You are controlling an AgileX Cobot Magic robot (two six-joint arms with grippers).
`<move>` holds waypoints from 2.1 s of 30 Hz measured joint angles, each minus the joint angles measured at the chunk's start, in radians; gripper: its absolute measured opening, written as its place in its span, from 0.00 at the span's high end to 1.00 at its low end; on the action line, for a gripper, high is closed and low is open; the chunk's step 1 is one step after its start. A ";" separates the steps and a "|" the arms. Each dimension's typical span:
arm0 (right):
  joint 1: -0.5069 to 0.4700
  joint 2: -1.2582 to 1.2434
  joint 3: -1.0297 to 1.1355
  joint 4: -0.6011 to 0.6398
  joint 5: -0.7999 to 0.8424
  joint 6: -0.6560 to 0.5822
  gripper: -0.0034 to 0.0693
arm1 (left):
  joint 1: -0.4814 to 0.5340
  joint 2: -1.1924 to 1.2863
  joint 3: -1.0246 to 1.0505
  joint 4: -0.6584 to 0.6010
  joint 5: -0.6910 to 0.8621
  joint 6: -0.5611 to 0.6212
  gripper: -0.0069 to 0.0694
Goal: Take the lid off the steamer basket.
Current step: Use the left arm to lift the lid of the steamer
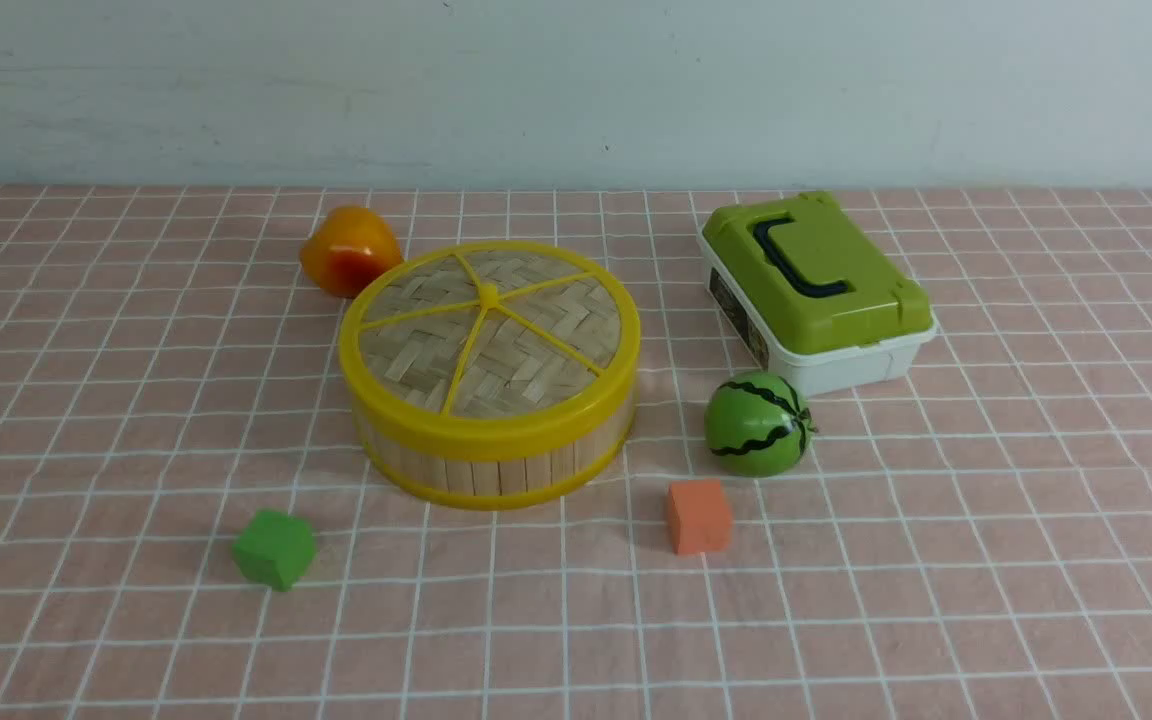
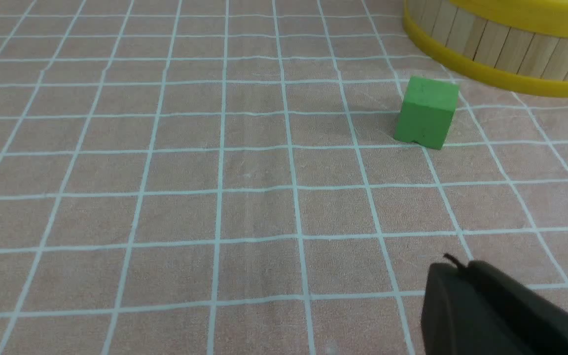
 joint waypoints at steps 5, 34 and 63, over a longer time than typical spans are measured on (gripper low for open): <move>0.000 0.000 0.000 0.000 0.000 0.000 0.62 | 0.000 0.000 0.000 0.000 0.000 0.000 0.88; 0.000 0.000 0.000 0.000 0.000 0.000 0.62 | 0.000 0.000 0.000 0.000 0.000 0.000 0.86; 0.000 0.000 0.000 0.000 0.000 0.000 0.62 | 0.000 0.000 0.003 -0.005 -0.870 0.003 0.81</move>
